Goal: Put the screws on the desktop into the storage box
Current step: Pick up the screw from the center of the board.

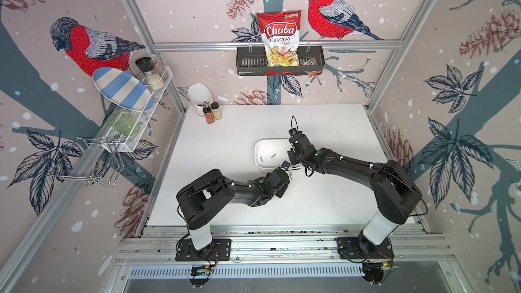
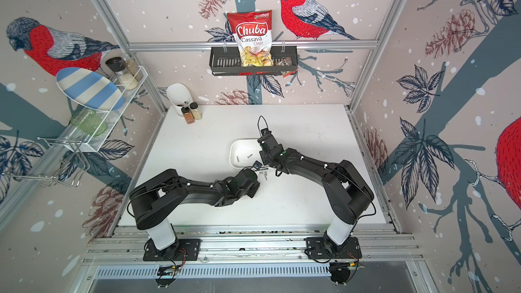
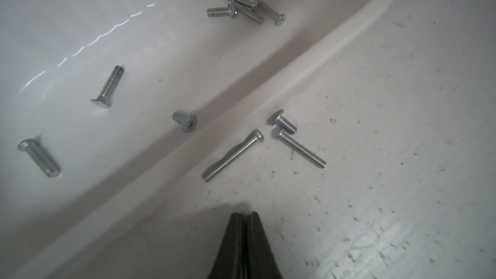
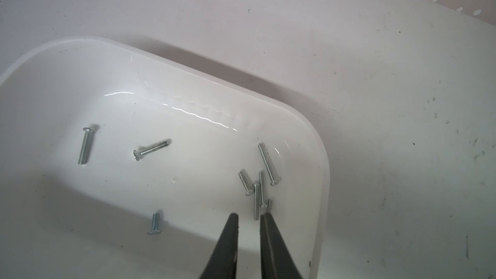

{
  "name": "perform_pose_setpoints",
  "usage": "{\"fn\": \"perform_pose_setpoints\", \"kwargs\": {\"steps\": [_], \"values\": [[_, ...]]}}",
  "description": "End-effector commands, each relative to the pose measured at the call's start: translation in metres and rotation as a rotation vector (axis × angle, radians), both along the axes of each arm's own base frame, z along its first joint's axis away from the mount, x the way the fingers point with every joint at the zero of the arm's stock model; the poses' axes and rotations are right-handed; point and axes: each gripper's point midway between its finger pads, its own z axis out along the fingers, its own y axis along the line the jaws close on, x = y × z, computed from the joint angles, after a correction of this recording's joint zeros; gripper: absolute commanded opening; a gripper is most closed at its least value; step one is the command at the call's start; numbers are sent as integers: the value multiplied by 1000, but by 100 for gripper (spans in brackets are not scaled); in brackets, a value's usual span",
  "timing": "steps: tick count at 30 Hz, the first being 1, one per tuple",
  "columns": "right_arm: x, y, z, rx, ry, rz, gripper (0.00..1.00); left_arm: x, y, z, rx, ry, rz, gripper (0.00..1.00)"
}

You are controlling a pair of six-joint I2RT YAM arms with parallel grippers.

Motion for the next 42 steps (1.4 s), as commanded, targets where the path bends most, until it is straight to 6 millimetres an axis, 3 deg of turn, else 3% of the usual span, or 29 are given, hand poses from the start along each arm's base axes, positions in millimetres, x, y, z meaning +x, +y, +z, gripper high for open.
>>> {"fn": "perform_pose_setpoints", "kwargs": {"steps": [1, 8, 16, 20, 24, 31, 34, 42], "values": [[0, -1, 6, 4, -16, 2, 21, -15, 14, -20, 83, 86, -11, 12], [-3, -2, 10, 20, -20, 10, 21, -19, 17, -22, 93, 98, -17, 19], [-6, -3, 11, 18, -18, 15, 21, -25, 19, -26, 112, 132, -40, 0], [-8, -3, 17, 41, -21, 21, 21, -26, 17, -22, 98, 131, -53, 0], [-13, -4, 31, 99, -34, 35, 21, -22, 7, -3, 45, 97, -75, 0], [-20, -12, 52, 174, -52, 45, 21, -14, 1, 47, -47, 20, -88, 0], [-23, -15, 59, 199, -57, 47, 21, -8, 5, 67, -71, -10, -77, 0], [-35, -23, 83, 274, -74, 26, 24, 36, 28, 120, -205, -84, -18, 0]]}}
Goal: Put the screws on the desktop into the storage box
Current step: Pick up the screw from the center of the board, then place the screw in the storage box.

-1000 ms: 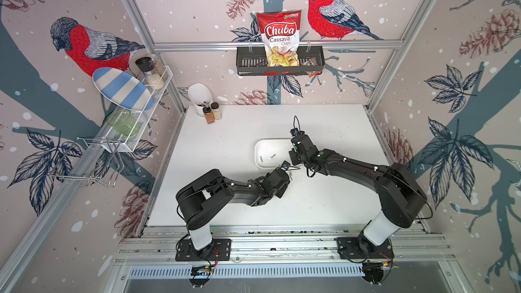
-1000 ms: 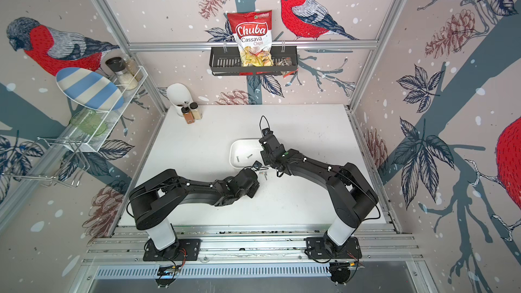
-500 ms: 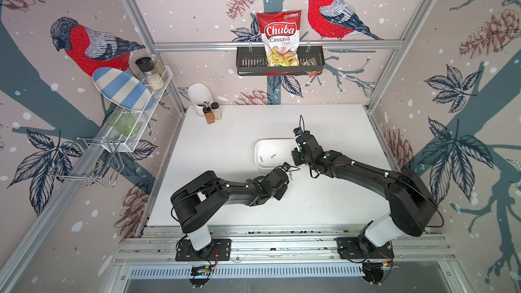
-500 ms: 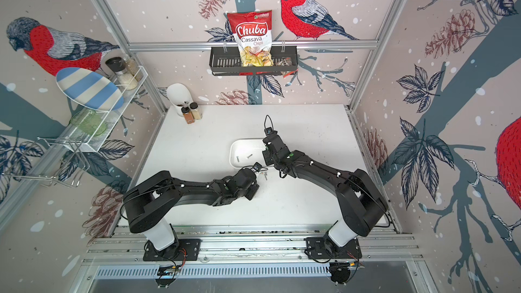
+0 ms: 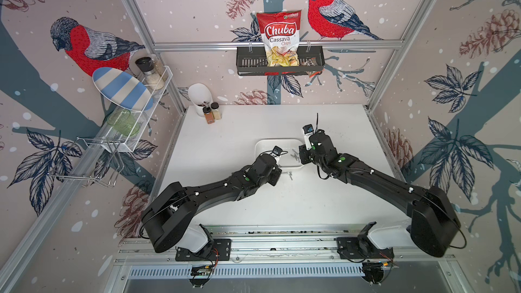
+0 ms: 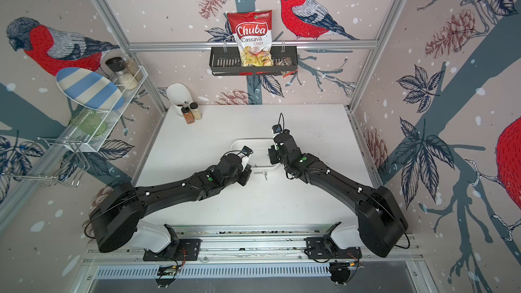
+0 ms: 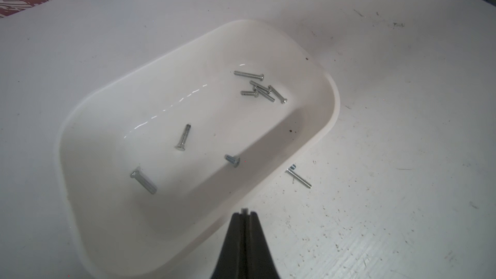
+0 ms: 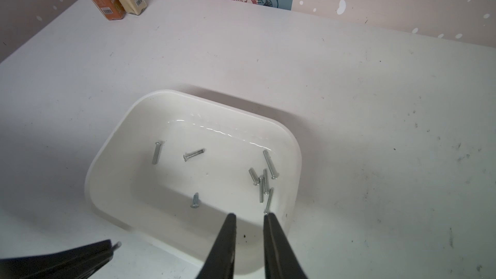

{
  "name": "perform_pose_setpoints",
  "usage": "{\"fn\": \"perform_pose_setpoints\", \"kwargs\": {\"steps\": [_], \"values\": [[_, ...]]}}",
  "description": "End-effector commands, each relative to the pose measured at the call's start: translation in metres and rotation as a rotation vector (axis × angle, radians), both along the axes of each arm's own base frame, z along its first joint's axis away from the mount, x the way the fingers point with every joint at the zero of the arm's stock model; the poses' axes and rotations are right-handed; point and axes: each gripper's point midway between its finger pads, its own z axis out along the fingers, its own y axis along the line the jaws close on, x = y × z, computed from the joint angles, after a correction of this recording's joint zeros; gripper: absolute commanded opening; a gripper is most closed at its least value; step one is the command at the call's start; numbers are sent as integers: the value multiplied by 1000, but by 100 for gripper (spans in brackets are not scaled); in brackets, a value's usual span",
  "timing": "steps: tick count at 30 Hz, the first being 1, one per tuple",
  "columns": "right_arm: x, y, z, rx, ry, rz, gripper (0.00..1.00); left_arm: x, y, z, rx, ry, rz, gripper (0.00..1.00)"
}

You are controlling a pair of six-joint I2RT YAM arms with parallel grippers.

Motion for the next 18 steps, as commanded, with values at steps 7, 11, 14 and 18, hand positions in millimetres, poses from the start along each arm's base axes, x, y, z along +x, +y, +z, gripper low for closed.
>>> {"fn": "perform_pose_setpoints", "kwargs": {"steps": [7, 11, 14, 18], "values": [[-35, 6, 3, 83, 35, -11, 29, 50, 12, 16, -59, -15, 24, 0], [-59, 18, -22, 76, 56, 6, 28, 70, 19, 1, -49, 6, 59, 0], [-67, 15, -39, 63, 47, -22, 28, 73, 19, -6, -38, 5, 66, 0], [-76, 9, -70, 90, 59, -24, 28, 78, 22, -11, -12, -2, 87, 0]]}}
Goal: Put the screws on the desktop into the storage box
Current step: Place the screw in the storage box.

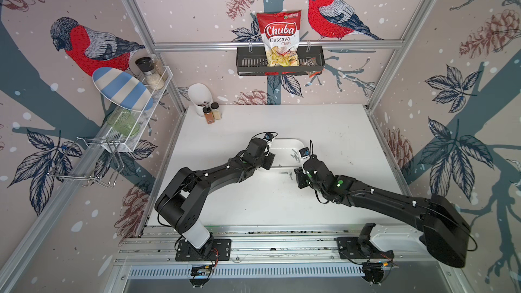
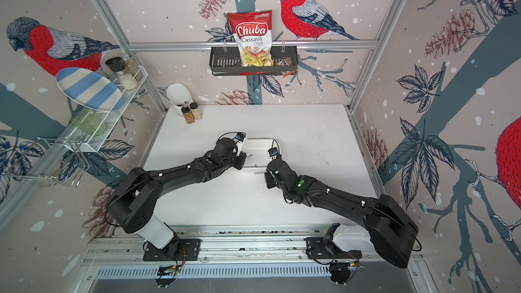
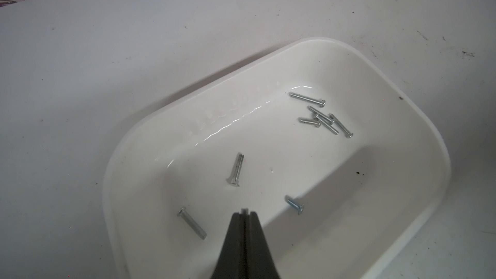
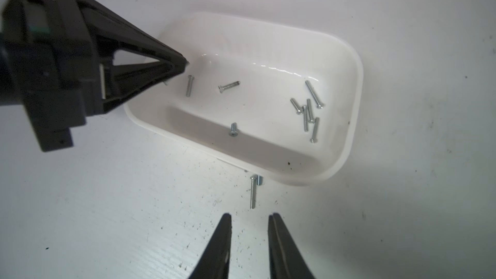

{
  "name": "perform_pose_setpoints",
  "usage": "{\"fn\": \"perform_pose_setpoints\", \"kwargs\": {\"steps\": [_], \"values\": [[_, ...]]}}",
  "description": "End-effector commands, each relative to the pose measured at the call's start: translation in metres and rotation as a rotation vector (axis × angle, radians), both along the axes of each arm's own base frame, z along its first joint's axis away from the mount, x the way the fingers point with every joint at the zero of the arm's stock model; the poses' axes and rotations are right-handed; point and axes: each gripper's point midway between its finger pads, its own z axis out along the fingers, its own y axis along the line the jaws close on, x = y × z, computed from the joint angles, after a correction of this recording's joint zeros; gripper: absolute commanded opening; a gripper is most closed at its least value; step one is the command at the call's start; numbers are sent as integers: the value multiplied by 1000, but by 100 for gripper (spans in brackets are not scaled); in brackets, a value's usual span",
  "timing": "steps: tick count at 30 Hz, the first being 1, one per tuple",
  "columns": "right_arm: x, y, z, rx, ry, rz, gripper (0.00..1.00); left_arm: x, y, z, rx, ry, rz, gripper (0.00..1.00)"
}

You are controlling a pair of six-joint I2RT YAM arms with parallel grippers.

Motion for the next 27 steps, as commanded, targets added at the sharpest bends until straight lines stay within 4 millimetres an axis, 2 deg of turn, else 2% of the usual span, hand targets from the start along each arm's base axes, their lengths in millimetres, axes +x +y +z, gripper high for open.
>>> {"fn": "perform_pose_setpoints", "kwargs": {"steps": [1, 9, 14, 21, 27], "values": [[3, 1, -1, 83, -43, -46, 28, 11, -1, 8, -6, -50, 12, 0], [-12, 1, -32, 45, -46, -35, 28, 18, -5, -12, 26, -15, 14, 0], [-10, 6, -54, -11, -31, -37, 28, 18, -6, -15, 28, -13, 10, 0], [-5, 18, -67, -55, -25, -28, 28, 19, -6, -19, 39, -10, 8, 1], [-2, 16, -76, -86, -23, -43, 29, 18, -7, -22, 38, -4, 3, 6]]}}
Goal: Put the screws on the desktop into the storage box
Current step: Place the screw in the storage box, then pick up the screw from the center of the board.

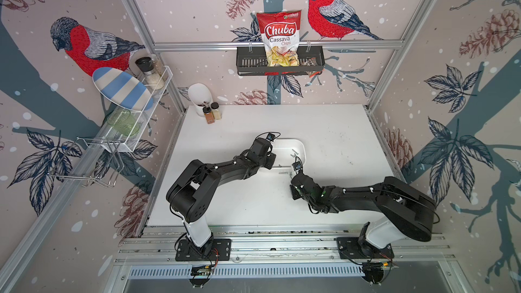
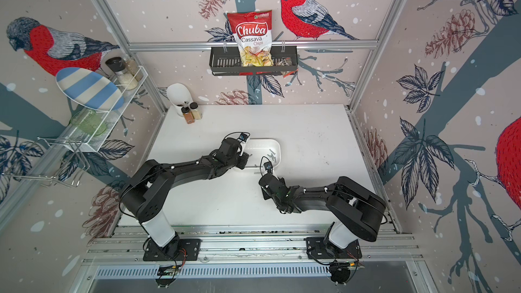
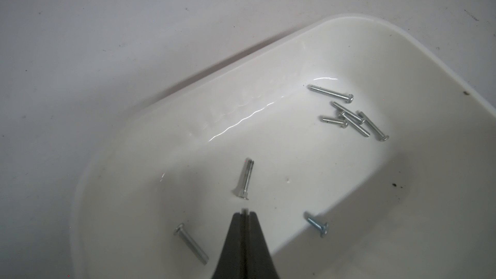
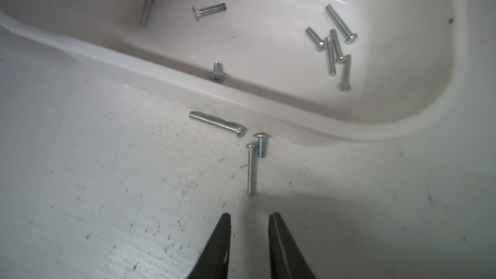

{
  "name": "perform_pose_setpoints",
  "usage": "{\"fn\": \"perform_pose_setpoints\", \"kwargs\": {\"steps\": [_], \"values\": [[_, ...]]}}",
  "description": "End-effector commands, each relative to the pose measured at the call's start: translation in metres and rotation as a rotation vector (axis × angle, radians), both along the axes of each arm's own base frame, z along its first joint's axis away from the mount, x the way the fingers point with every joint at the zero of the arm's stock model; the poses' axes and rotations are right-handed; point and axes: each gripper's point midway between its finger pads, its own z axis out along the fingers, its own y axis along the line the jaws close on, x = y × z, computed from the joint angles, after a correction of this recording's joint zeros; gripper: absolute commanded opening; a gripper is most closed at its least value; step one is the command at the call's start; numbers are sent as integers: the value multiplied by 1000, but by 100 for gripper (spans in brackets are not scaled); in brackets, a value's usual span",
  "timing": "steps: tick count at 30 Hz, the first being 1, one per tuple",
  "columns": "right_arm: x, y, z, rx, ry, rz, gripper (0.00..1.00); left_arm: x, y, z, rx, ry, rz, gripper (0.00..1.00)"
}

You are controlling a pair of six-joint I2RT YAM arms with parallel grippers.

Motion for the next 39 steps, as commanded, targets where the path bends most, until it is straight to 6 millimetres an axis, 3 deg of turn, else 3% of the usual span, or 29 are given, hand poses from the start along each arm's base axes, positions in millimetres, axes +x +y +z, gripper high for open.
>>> {"fn": "perform_pose_setpoints", "kwargs": {"steps": [1, 12, 25, 36, 39], "values": [[7, 2, 4, 12, -32, -23, 29, 4, -2, 4, -10, -19, -5, 6], [12, 7, -5, 2, -13, -9, 28, 0, -2, 13, -23, -35, -10, 13], [14, 5, -17, 6, 21, 3, 22, -16, 0, 42, -73, -84, -23, 15], [15, 1, -26, -3, 44, 8, 20, -22, 2, 46, -89, -89, -31, 15], [16, 0, -30, -8, 51, 7, 16, -22, 2, 45, -85, -88, -31, 15]]}}
